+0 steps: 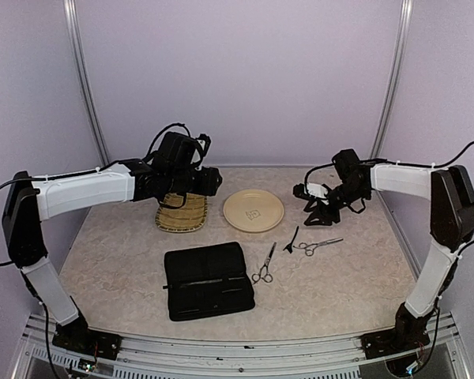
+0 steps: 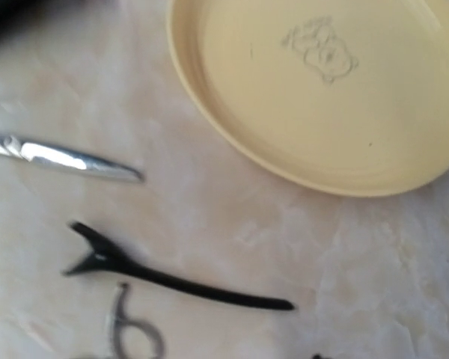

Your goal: Sort the hair-cutting tools

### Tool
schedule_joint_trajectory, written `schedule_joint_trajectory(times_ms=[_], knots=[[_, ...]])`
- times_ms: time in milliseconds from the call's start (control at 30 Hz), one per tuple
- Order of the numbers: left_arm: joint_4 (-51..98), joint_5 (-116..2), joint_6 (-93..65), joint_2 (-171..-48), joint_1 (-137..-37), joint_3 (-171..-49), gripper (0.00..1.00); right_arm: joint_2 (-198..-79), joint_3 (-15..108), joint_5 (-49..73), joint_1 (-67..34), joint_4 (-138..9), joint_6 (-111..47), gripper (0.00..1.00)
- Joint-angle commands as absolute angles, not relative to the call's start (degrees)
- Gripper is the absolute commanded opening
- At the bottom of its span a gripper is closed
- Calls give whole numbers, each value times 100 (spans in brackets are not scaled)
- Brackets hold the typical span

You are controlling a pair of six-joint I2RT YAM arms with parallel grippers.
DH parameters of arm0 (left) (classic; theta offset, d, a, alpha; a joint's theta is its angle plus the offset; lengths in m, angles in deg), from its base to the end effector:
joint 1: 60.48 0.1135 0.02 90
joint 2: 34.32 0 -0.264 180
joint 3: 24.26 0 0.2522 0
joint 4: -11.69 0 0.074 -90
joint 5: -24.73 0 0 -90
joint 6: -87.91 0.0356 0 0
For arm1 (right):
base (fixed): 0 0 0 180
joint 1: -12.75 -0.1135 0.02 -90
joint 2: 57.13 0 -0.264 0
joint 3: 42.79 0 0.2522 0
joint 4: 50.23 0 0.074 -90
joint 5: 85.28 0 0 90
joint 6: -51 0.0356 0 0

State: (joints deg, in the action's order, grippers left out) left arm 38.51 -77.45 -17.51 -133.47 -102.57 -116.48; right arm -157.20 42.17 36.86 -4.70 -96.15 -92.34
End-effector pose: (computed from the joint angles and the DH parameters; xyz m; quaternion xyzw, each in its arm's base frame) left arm 0.3040 -0.2644 0.2833 0.1536 0.8648 -0.1435 0.4559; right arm 0.3378 0.1260 0.2166 -0.5953 0.7183 0.1809 0.3112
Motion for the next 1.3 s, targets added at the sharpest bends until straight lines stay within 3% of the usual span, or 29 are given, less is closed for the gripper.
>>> schedule_joint_trajectory(times_ms=[0, 67, 100, 167, 333, 533, 900, 1033, 1267], knots=[[3228, -7501, -1621, -12718, -10443, -11508, 63, -16328, 4892, 3049, -676, -10104, -10184, 50], [3132, -7741, -1704, -12609, -10447, -11393, 67, -16657, 5261, 2880, -754, -10383, -10478, 50], [3250, -8123, -1880, -12594, -10465, -11418, 76, -16817, 5450, 2779, -789, -10552, -10639, 50], [3544, -8459, -2060, -12687, -10457, -11583, 81, -17124, 5812, 2573, -859, -10940, -10971, 49], [3703, -8179, -1941, -12792, -10459, -11784, 81, -17662, 6320, 2097, -1052, -11635, -11714, 48], [3617, -8173, -1859, -12546, -10474, -11715, 80, -18014, 6382, 1163, -1259, -11461, -12008, 43], [3608, -8020, -1892, -12482, -10443, -11704, 79, -18274, 6466, 969, -1383, -11470, -12007, 34], [3606, -7983, -1893, -12483, -10434, -11704, 79, -18131, 6466, 1003, -1450, -11486, -12032, 35], [3588, -7874, -1906, -12484, -10391, -11695, 79, -17865, 6195, 934, -1650, -10984, -12027, 47]])
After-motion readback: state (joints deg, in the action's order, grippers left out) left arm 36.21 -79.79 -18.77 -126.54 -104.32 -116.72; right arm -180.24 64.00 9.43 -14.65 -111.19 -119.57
